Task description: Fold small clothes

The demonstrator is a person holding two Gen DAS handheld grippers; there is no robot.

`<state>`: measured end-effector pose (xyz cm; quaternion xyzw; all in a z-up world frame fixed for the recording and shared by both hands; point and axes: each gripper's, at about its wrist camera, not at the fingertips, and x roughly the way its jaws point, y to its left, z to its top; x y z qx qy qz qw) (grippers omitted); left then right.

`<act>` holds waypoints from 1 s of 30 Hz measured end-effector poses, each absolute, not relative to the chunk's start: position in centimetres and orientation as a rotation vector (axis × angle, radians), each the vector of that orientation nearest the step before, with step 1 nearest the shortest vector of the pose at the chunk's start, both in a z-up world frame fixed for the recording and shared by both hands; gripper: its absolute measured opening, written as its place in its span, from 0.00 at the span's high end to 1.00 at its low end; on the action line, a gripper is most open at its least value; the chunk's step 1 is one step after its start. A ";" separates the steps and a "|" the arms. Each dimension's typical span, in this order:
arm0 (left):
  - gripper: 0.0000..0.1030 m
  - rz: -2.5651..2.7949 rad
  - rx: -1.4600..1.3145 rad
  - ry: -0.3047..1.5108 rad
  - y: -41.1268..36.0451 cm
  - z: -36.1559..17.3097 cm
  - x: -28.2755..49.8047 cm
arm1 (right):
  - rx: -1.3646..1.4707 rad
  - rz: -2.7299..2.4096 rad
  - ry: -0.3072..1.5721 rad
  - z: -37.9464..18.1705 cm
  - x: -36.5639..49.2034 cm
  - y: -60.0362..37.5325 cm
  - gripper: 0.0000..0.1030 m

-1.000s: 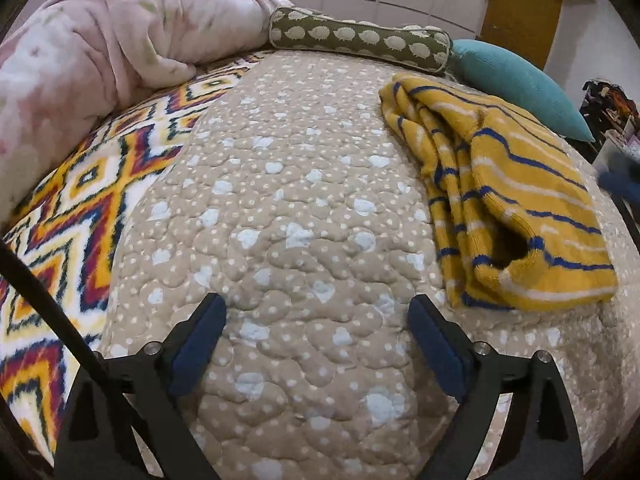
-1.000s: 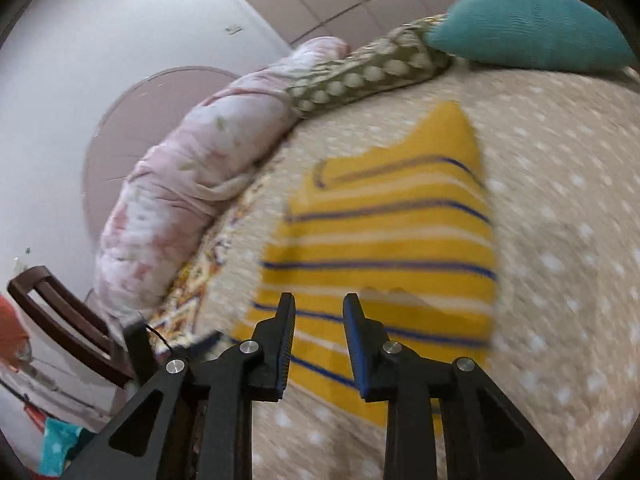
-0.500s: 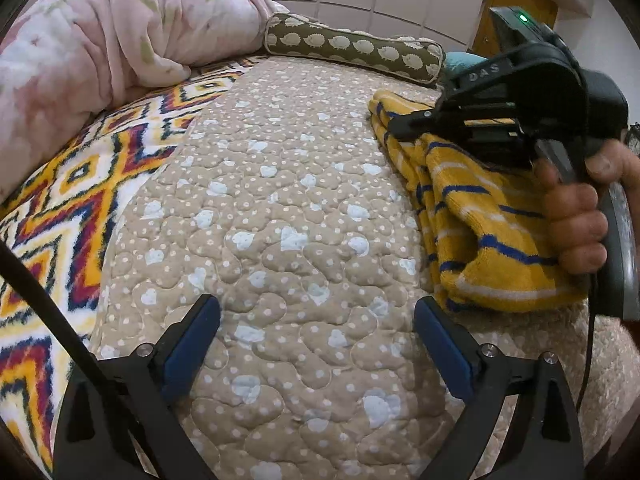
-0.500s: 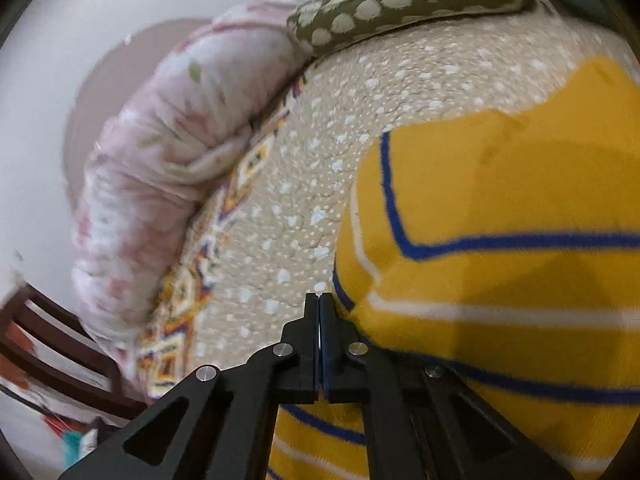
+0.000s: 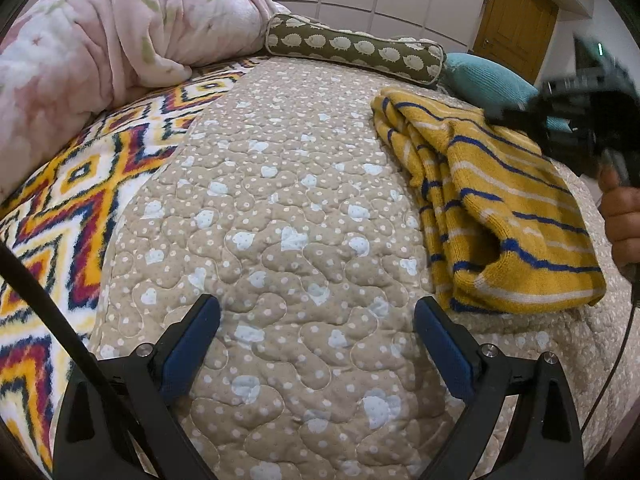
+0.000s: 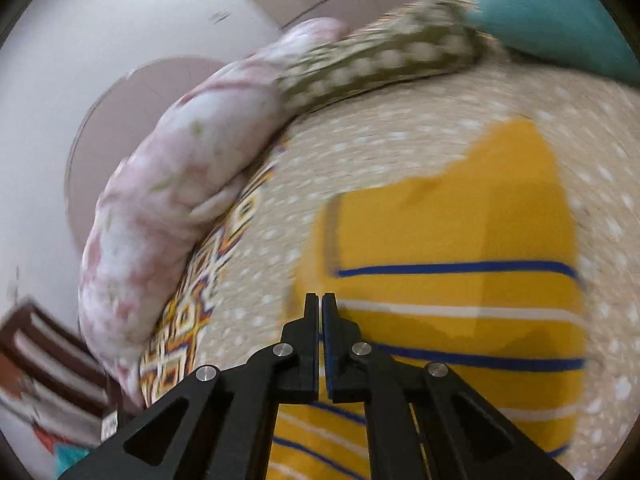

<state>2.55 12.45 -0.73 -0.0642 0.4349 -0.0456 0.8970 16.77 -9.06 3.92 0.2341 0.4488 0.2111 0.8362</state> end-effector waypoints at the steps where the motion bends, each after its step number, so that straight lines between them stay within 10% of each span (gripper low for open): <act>1: 0.06 -0.095 -0.134 0.900 12.4 -0.7 2.6 | 0.544 0.406 0.956 3.1 16.8 -10.8 0.98; 30: 0.06 -0.070 -0.107 0.906 11.9 -0.9 2.7 | 0.294 0.328 0.925 4.3 17.0 -9.1 0.94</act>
